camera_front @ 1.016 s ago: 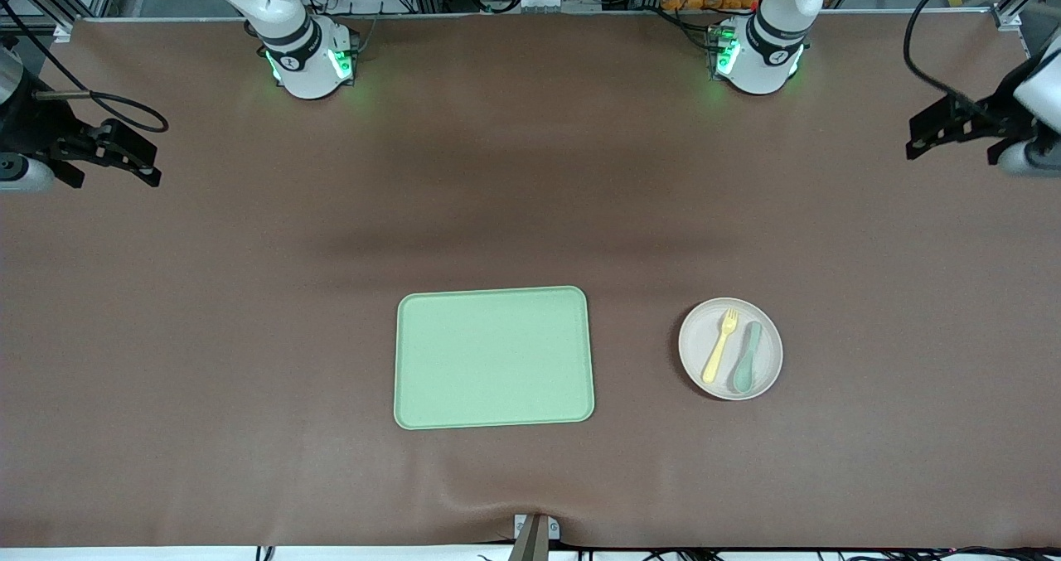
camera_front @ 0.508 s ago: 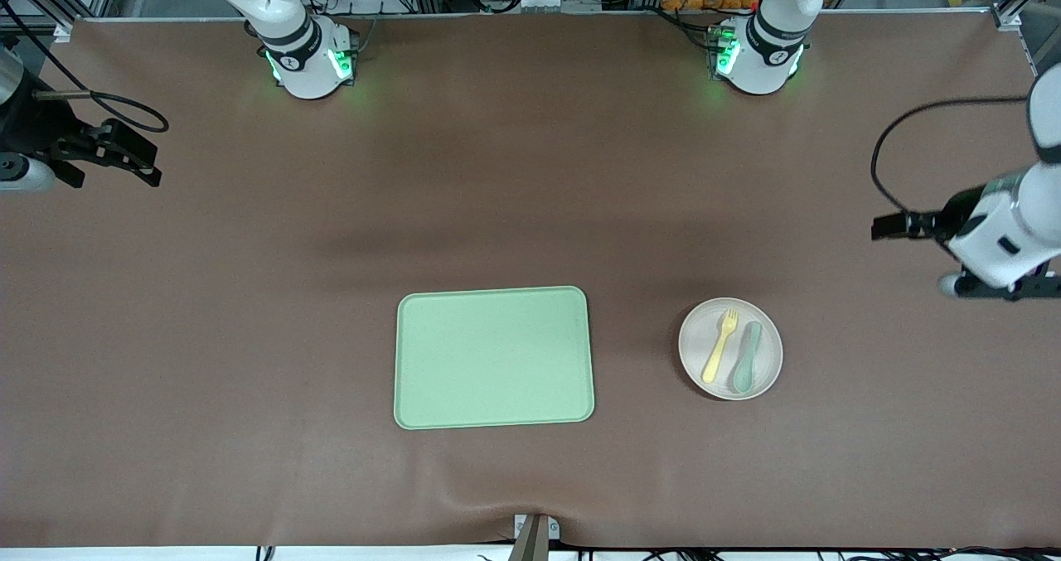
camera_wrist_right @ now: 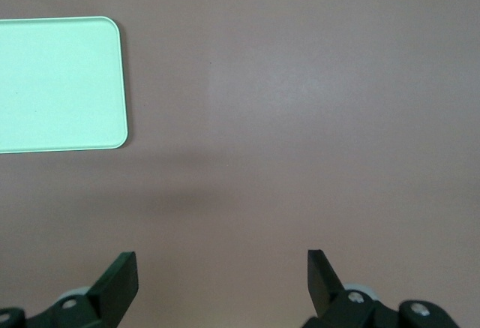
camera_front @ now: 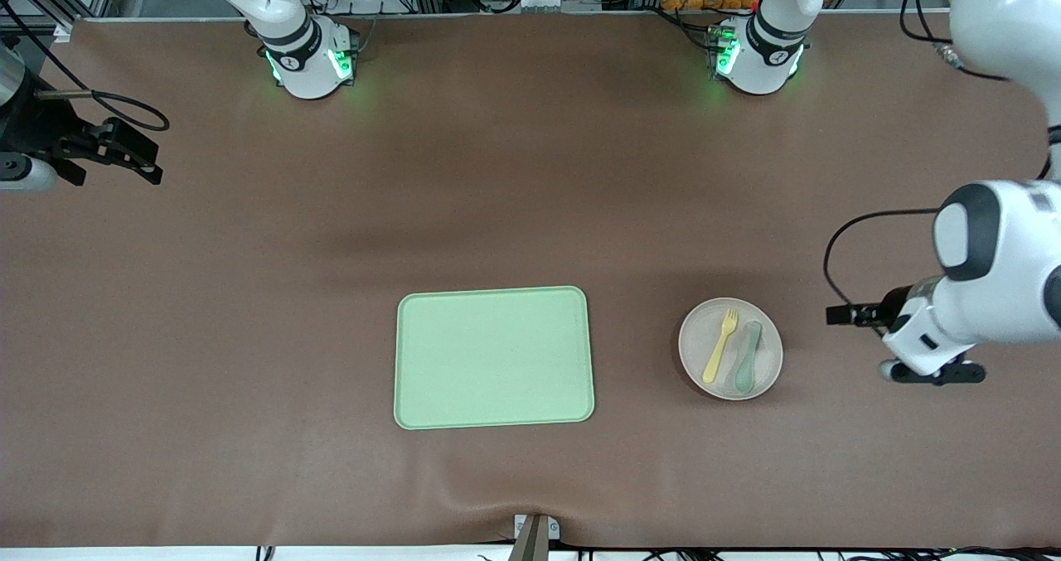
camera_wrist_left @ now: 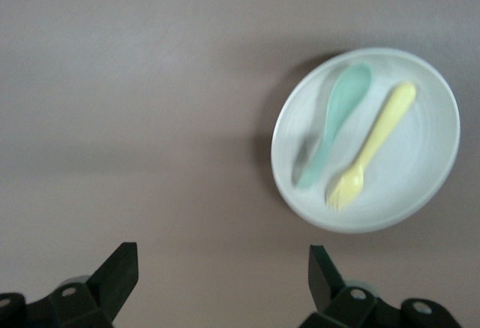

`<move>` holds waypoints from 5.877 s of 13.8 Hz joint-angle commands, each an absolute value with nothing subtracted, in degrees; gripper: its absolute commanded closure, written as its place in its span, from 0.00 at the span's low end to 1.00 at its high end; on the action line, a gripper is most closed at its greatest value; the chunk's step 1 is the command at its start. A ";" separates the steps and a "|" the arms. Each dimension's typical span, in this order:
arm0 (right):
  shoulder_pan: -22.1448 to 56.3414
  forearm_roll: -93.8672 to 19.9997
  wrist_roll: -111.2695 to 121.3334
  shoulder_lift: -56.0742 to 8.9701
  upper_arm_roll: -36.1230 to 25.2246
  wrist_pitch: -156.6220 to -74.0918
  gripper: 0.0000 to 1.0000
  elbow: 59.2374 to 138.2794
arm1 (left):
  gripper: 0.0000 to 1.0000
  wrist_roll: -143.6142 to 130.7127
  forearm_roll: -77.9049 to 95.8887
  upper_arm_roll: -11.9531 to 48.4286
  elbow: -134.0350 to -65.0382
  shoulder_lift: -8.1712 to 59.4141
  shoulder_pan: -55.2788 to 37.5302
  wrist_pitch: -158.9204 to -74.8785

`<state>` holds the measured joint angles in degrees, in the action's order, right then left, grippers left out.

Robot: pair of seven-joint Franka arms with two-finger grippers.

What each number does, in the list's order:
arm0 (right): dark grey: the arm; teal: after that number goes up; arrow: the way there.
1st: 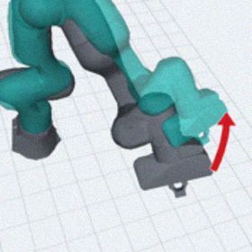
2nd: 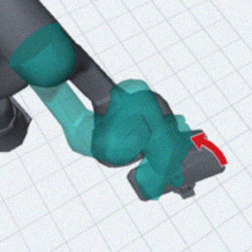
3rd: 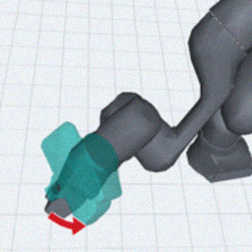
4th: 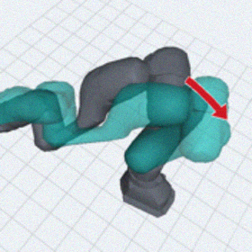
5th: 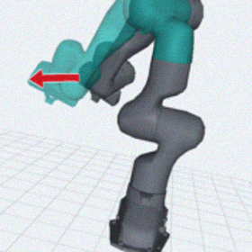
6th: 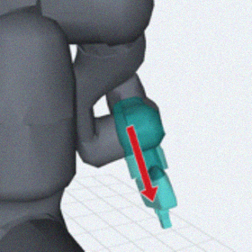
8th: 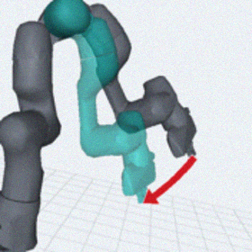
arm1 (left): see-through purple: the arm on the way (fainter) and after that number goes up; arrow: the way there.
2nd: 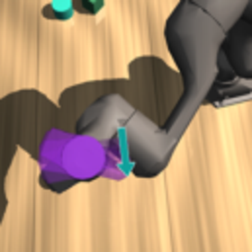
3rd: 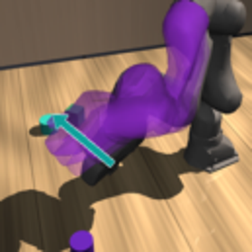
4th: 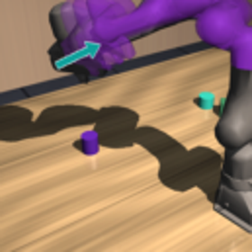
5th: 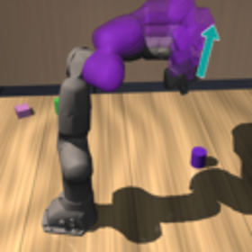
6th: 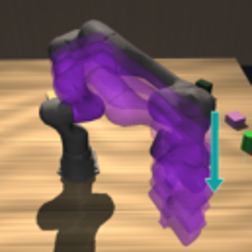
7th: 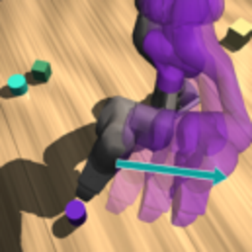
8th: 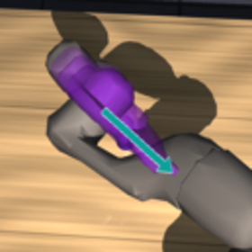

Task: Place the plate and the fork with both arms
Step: 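Move the left gripper down to the white plate's rim, then close the left gripper on the white plate's rim, then slide the white plate with the left gripper onto the green placemat, then center the plate on the placemat and open the left gripper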

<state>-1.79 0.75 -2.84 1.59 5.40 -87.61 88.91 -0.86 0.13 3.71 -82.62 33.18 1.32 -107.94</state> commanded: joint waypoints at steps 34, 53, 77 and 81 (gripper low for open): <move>-2.11 -1.67 -2.29 1.32 5.54 -85.69 0.00 87.63 | 1.00 -1.58 -2.02 3.78 -82.53 41.68 -2.64 -117.26; -2.02 -1.67 -2.29 1.32 5.54 -85.61 0.00 87.63 | 1.00 -24.40 3.34 12.04 -87.19 33.39 -11.40 -113.20; -1.93 -1.67 -2.29 1.32 5.63 -85.61 0.00 87.71 | 1.00 -46.67 3.78 11.51 -78.40 51.85 -27.68 -143.25; -1.85 -1.67 -2.37 1.32 5.63 -85.69 0.00 87.71 | 1.00 -47.80 3.78 11.51 -78.40 52.29 -27.86 -144.05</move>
<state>-1.77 -1.01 -2.84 1.59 5.57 -86.47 88.74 -46.28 2.87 12.03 -80.05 51.20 -26.96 -143.37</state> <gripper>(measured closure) 0.000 0.947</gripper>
